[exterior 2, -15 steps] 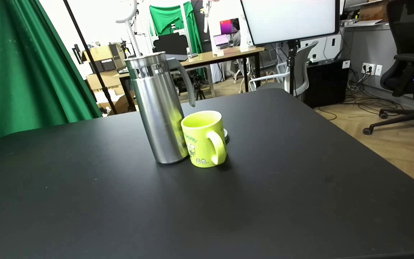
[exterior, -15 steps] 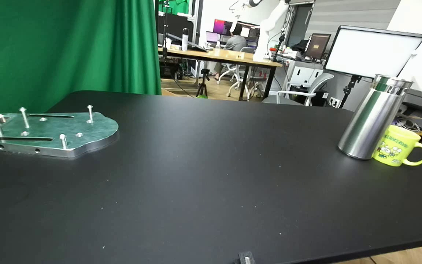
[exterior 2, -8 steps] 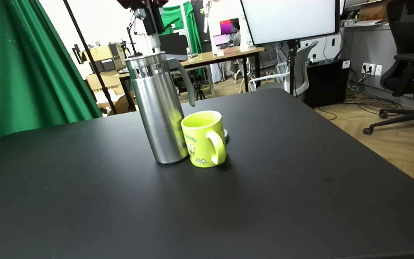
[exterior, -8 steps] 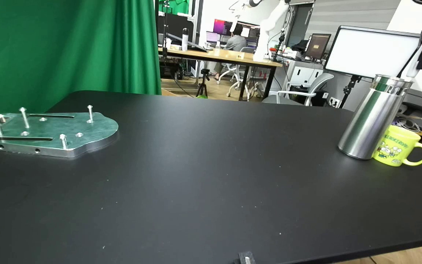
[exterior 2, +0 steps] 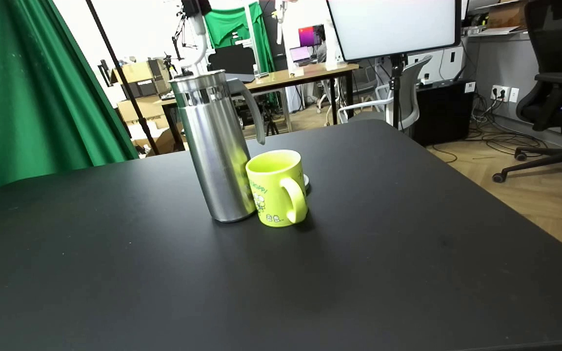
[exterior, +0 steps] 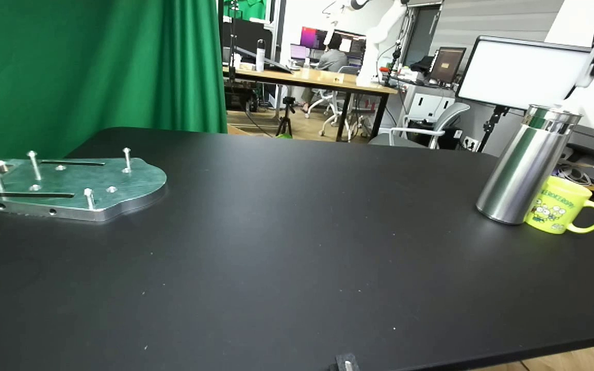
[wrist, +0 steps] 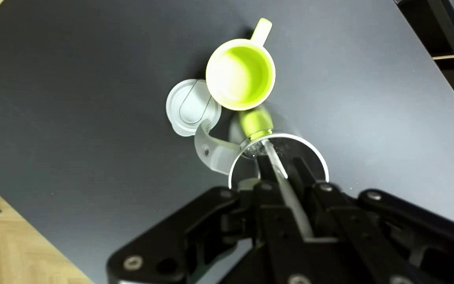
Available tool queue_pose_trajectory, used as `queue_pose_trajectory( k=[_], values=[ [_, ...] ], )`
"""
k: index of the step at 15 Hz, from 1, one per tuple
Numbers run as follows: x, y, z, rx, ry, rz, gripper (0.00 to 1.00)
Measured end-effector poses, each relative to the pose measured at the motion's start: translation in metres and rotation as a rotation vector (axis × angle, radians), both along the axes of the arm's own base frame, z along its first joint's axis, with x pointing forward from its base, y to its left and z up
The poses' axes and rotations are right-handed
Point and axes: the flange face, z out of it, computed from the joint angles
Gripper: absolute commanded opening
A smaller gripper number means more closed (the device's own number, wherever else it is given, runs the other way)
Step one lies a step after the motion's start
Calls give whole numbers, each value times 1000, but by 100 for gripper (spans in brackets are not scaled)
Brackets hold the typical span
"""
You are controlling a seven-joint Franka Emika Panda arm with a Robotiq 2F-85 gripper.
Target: Clean the bottle by moving the brush up and down.
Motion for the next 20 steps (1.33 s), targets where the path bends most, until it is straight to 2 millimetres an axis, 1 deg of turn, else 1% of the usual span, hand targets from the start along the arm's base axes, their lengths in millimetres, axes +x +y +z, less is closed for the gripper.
queue_pose_trajectory(
  k=[3,4,5,6,7,8,9,11,15,17,18,20],
  values=[
    [-12,12,57,-21,-72,20,4],
    [-16,15,72,-27,-94,25,4],
    [-20,18,84,-30,-110,28,4],
    [-24,19,91,-32,-119,29,4],
    [-25,19,94,-34,-123,30,4],
    [-24,19,92,-37,-124,31,4],
    [-22,18,86,-42,-122,32,4],
    [-15,14,64,-56,-100,36,4],
    [0,7,-2,-68,-20,35,4],
    [5,7,-27,-64,18,40,4],
    [7,7,-36,-60,33,42,4],
    [9,10,-46,-56,51,48,4]
  ],
)
